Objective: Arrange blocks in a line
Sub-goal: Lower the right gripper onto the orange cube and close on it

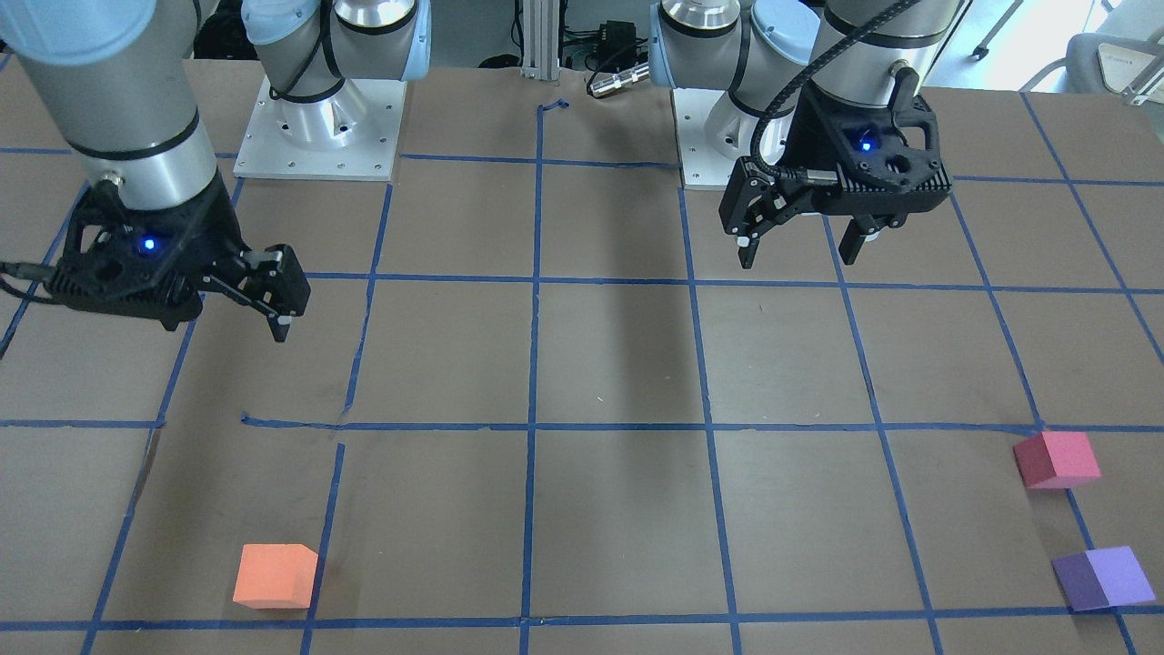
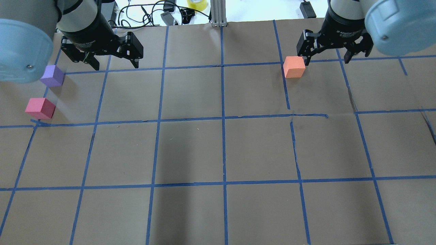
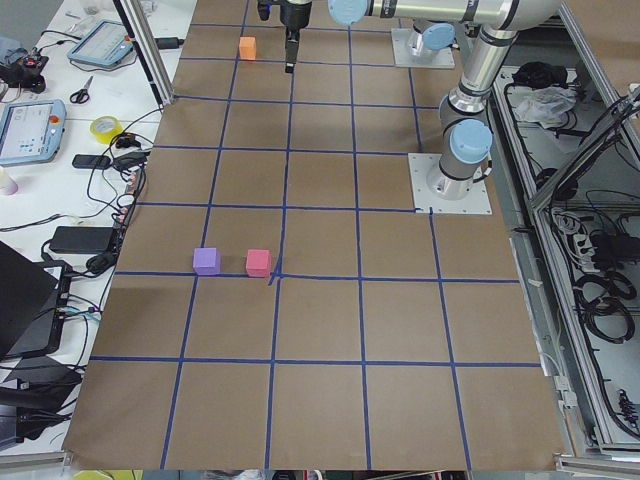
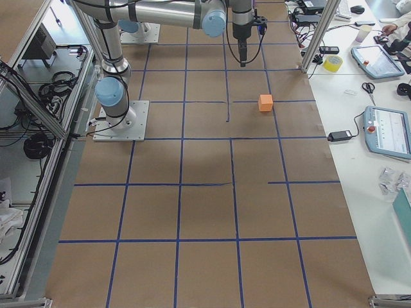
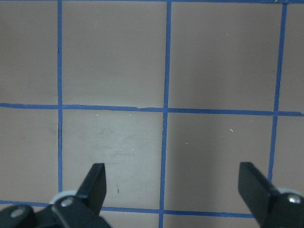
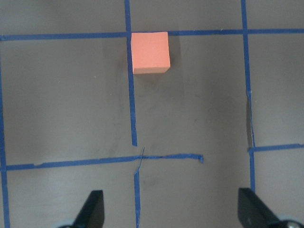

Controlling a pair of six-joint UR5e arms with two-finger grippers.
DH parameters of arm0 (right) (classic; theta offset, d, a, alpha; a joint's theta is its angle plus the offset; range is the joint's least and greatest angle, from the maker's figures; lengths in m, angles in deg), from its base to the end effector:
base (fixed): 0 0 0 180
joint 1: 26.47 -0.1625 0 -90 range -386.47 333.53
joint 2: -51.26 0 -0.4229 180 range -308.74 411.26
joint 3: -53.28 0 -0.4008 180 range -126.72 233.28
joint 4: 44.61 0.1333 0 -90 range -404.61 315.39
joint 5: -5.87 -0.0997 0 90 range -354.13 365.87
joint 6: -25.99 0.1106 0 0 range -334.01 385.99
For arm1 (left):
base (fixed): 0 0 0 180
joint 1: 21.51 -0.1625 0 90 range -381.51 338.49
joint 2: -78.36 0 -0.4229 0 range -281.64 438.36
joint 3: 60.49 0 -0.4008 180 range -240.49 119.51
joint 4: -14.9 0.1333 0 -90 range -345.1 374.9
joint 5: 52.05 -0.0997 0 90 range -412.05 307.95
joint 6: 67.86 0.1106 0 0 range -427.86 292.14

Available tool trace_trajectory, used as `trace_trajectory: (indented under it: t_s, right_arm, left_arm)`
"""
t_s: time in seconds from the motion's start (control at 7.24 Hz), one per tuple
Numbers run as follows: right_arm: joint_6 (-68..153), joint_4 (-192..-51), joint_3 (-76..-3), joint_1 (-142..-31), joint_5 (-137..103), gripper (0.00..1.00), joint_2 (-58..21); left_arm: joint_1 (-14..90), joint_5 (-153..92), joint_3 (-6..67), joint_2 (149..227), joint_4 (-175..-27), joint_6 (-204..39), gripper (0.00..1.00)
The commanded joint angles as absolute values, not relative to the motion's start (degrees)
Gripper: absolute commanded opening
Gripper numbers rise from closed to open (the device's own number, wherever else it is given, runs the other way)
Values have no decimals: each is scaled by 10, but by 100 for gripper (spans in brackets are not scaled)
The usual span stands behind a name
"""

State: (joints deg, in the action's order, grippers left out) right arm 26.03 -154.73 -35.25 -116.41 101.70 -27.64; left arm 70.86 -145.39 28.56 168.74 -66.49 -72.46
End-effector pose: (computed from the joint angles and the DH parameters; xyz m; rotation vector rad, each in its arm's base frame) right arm 0.1214 -0.5948 0.4204 -0.0168 -3.0275 0.2779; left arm -0.1482 -0.5139 0.4963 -0.0672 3.0823 -0.2525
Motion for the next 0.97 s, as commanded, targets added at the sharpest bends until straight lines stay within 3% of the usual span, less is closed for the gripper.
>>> trace_trajectory:
  t_s: [0.0, 0.83]
  right_arm:
    - [240, -1696, -353, -1163, 1015, 100, -183]
    - [232, -1816, -333, -1147, 946, 100, -38]
  left_arm:
    - [709, -1454, 285, 1687, -665, -725, 100]
    - [707, -1455, 286, 1686, -664, -720, 100]
